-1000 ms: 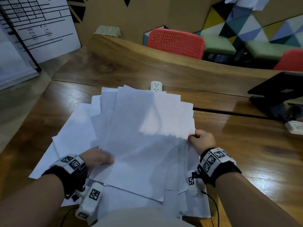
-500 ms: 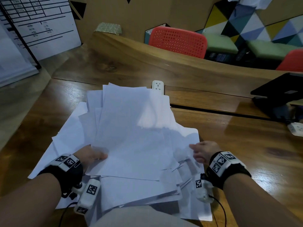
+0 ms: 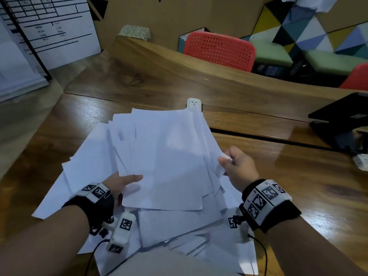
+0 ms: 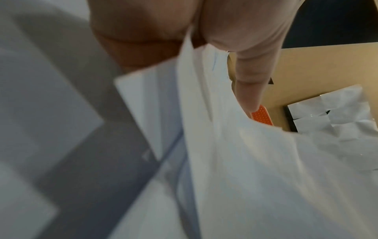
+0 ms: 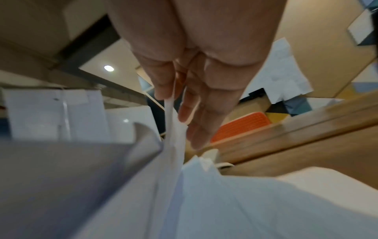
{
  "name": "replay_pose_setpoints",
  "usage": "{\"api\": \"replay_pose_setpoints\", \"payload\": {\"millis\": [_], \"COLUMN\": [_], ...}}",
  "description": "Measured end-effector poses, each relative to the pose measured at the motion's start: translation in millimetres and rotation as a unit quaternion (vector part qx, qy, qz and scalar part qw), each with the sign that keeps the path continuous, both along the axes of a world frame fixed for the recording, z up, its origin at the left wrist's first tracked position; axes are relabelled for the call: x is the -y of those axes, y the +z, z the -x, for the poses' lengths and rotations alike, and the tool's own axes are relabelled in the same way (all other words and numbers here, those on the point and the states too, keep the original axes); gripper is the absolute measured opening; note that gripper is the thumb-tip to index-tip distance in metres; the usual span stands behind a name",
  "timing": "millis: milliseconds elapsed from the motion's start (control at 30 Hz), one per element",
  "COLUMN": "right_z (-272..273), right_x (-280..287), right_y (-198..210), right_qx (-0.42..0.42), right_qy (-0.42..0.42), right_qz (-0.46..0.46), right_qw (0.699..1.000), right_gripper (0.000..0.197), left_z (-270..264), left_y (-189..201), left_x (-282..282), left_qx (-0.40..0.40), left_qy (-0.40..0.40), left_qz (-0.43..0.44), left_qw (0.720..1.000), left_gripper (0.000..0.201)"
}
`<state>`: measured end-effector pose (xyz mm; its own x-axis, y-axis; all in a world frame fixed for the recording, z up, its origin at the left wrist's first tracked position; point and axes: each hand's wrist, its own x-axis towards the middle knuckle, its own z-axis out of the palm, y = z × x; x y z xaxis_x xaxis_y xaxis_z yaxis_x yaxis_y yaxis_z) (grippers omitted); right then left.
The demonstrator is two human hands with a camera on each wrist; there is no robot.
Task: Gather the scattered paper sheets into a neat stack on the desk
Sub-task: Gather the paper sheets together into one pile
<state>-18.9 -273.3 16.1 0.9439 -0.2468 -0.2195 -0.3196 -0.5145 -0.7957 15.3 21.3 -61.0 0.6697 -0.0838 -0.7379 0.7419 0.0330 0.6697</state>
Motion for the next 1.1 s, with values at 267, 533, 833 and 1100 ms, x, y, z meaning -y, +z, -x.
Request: {"api": "replay_pose_setpoints", "payload": {"millis": [267,533,833,1100], "right_z": [-4.2,1.6,-13.9,-25.4], "right_x": [0.5,6.0,57.8,15.4], "right_y": [31.3,-74.4,-61.7,-74.3], "right_qx": [0.115,-0.146,-0.201,-0.200], "right_qy": [-0.181,-0.313,-0.186,-0.103], "right_qz": [-0.307,-0.220,0.006,-0.127], "right_qw": [0.927,0.912,0.962,0.966], "right_gripper": [0.020,0.033,0.007,0.011], "left_z": [-5.1,-29.0,-10.6,-28.6], "left_y": [-8.7,-117.7,2.3,-16.3], "left_x": [-4.3,-52.1,-33.2,-9.5], "left_qx": [0.046,0.038,0.094,0.079], "left_qy": [-0.028,-0.028,-0.107,-0.255], "left_qz": [-0.116,-0.101,-0.180,-0.152], "left_qw": [0.992,0.994,0.973,0.952], "left_gripper": [0.039,0.116,0.031,0.113]}}
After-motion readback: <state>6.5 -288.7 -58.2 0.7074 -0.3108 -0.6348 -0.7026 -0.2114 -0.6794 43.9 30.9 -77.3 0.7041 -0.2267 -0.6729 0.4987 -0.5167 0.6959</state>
